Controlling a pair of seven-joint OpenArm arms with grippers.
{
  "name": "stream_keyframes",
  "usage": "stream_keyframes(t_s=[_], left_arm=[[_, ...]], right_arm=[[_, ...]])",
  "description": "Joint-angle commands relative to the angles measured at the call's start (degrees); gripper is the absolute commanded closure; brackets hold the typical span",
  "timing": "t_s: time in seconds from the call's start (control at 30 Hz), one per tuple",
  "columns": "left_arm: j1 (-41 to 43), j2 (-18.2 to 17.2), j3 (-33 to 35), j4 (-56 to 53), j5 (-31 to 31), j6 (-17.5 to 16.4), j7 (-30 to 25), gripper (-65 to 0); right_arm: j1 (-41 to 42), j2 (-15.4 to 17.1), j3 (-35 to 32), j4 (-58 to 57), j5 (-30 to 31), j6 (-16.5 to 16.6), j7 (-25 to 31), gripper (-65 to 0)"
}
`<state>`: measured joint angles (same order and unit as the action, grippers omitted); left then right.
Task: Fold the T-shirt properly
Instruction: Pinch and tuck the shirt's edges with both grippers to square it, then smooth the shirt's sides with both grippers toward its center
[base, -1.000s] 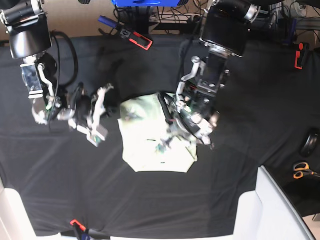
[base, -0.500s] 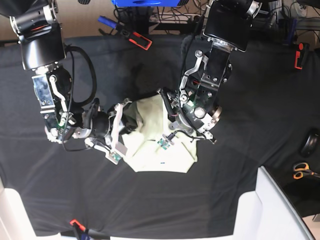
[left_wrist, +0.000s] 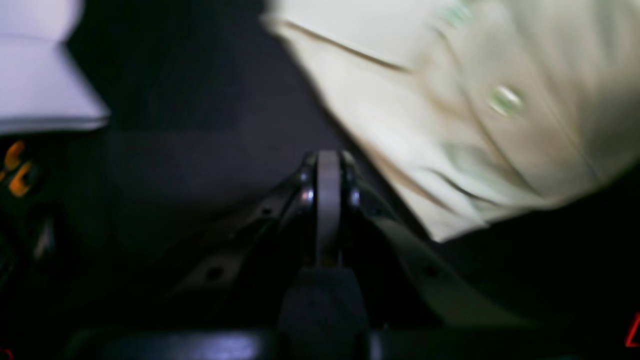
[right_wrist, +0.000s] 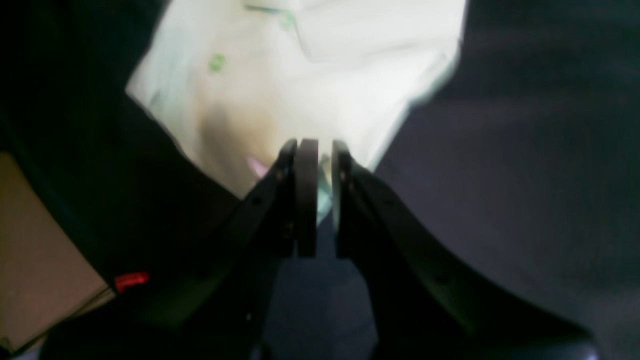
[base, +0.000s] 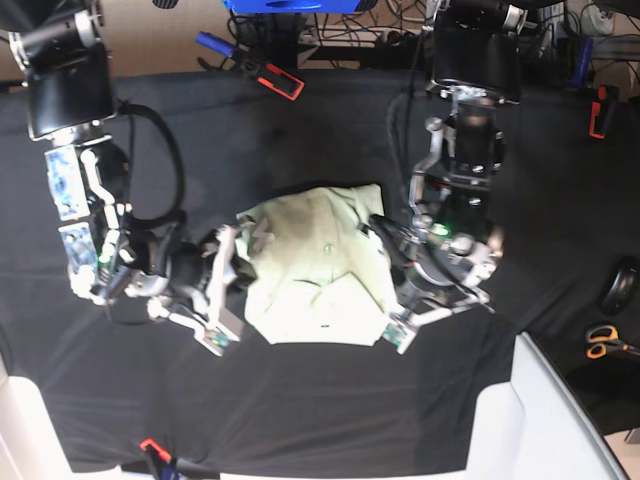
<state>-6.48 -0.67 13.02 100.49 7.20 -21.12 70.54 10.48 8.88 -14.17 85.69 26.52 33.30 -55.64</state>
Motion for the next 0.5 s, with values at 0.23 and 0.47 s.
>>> stream_keyframes(t_s=[0.23, 0.47], left_arm=[[-1.1, -0.3, -13.9, 6.1, 0.6, 0.2, -0.4, 0.0], [-0.7, -1.8, -16.5, 7.9, 0.6, 0.2, -0.3, 0.0]], right_arm=[[2.3, -6.3, 0.2, -0.8, 0.7, 0.2, -0.4, -4.4], [2.7, -9.3, 0.2, -13.5, 0.7, 0.4, 5.4, -4.4]])
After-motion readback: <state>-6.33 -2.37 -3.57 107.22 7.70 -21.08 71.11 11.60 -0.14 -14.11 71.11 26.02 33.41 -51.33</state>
